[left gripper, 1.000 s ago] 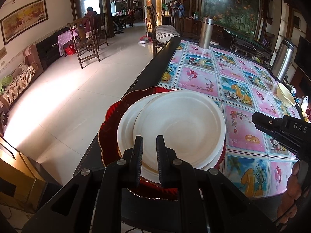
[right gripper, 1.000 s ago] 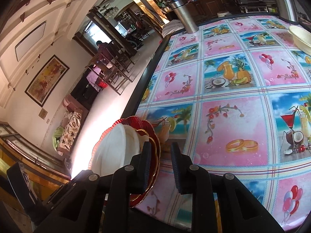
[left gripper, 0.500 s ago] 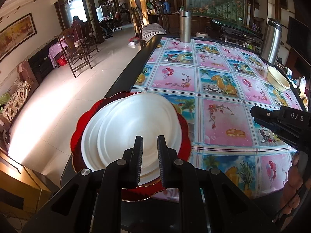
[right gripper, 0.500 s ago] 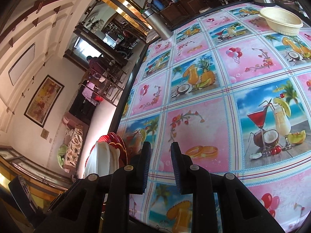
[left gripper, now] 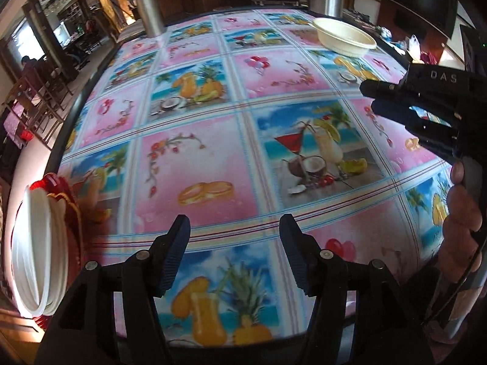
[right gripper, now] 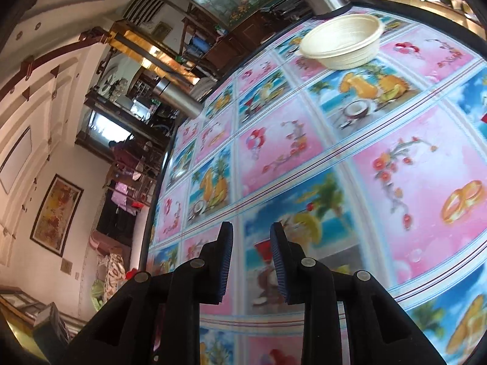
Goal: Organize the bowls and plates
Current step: 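Move both grippers to the beige ribbed bowl beside the thermos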
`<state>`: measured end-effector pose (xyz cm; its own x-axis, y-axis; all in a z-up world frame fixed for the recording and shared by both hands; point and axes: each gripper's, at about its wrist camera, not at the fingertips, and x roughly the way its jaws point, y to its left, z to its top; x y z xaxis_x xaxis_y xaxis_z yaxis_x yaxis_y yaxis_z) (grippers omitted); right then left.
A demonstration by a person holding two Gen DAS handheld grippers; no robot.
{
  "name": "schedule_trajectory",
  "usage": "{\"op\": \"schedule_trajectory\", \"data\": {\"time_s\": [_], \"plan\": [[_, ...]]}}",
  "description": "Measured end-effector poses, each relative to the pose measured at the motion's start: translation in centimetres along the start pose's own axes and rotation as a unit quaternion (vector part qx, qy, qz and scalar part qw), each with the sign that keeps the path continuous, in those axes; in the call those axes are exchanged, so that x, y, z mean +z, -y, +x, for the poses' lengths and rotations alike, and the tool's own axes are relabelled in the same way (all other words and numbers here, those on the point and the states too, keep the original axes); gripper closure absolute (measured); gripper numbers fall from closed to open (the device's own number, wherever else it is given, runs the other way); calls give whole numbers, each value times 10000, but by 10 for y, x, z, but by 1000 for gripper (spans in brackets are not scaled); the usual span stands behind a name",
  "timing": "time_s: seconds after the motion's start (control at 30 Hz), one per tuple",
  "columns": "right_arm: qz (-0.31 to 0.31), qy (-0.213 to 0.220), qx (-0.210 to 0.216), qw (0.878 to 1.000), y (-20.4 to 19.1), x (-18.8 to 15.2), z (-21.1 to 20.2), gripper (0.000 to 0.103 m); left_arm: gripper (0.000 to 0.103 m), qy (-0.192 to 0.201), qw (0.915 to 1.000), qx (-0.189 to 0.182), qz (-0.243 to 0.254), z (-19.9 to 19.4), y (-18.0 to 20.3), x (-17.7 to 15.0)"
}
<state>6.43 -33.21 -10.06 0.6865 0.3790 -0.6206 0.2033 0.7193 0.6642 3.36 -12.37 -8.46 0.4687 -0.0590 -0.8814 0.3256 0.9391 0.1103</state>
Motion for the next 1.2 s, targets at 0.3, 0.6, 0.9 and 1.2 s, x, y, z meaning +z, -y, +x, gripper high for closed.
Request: {"op": "schedule_trajectory", "data": {"time_s": [0.3, 0.6, 0.9, 1.2], "plan": [[774, 559, -515, 9941, 88, 59, -34, 74, 43, -41, 9993, -260, 261, 15, 38, 52], [1607, 813, -431, 9827, 128, 153, -30, 72, 43, -304, 9966, -764, 61, 40, 47, 157], [2572, 1112, 78, 9599, 167, 199, 3, 71, 42, -366, 9866, -1271, -956, 86, 61, 244], [2459, 1347, 501, 9586, 187, 208, -2, 69, 42, -191, 9804, -1119, -1612, 122, 75, 280]]}}
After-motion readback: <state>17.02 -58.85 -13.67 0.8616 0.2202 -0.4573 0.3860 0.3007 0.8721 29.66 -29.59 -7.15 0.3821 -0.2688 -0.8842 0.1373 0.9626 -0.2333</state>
